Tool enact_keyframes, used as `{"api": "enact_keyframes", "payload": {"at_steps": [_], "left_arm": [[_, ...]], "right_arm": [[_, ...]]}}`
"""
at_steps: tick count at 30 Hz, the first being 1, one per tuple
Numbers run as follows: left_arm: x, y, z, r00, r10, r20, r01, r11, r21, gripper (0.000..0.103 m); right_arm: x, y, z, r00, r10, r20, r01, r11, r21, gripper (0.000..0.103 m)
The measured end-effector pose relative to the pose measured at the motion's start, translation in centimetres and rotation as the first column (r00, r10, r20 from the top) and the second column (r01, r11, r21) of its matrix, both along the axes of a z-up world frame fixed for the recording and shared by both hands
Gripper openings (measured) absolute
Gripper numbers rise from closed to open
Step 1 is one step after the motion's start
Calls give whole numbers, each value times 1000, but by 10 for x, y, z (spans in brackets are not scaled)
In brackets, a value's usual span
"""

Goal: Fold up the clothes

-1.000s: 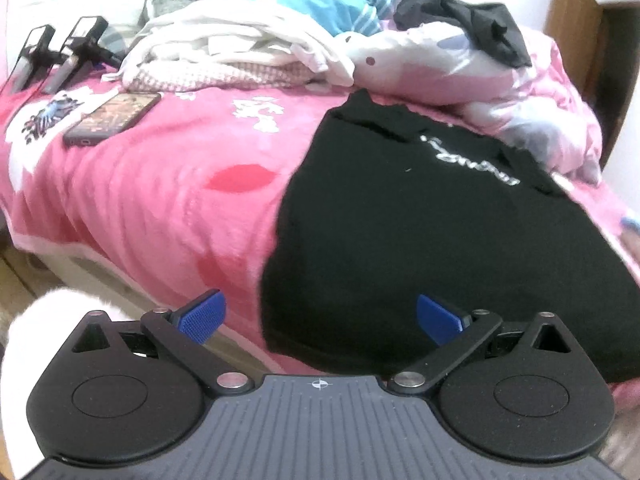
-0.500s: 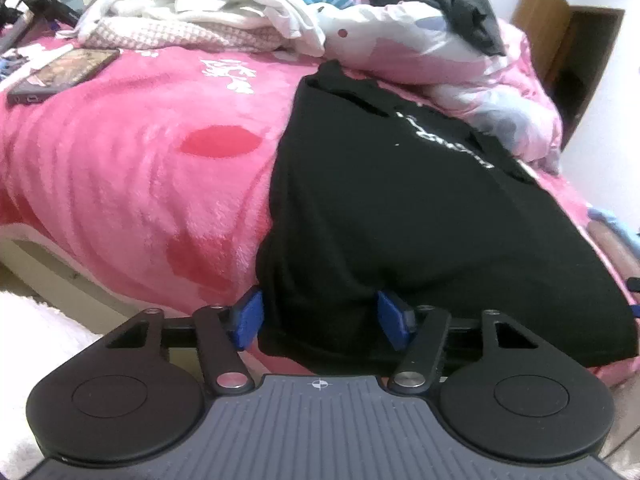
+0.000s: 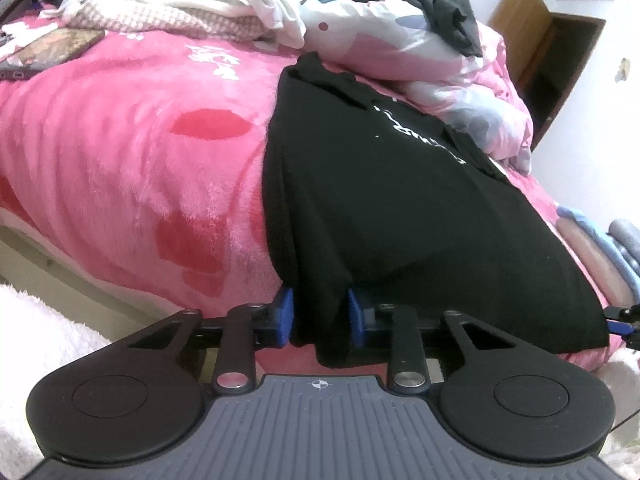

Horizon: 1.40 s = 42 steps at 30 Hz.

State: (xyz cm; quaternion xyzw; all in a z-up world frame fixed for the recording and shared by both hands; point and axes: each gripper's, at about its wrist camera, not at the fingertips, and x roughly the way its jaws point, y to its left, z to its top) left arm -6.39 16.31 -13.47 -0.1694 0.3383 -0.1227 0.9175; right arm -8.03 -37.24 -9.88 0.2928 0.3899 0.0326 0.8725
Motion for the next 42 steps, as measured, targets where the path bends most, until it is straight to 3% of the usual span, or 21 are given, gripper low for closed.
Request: {"api": "enact_keyframes", "payload": {"at_steps": [3,4,8,16,22,33,42], "left_arm": [[-2,-1,4,1000,2,8,-2,1000,7,10],[-3,-2,7,1000,2,10,-2,1000,10,7],[-9,-4,19,1000,-1,31,1,1000,20,5],[-13,9,50,997,30,69,-20,990,-138,5],[-3,9,71,994,35,106,-11,976,-218,5],[45,23,98,982,98,162,-37,938,-345,5],[131,32,121,964,171,203,-82,920,-384,5]], "right_arm": [[-5,1,0,1000,15,7,-15,1000,24,14],[-7,1,0,1000,20,10,-20,999,32,2],[-16,-4,2,998,10,61,-17,994,105,1],[-20,-21,10,986,-24,166,-30,948,315,1],[-9,-24,21,970,-30,240,-68,919,387,1],[32,-32,48,940,-40,339,-116,897,427,1],[131,-27,76,913,-26,406,-156,899,409,1]]}}
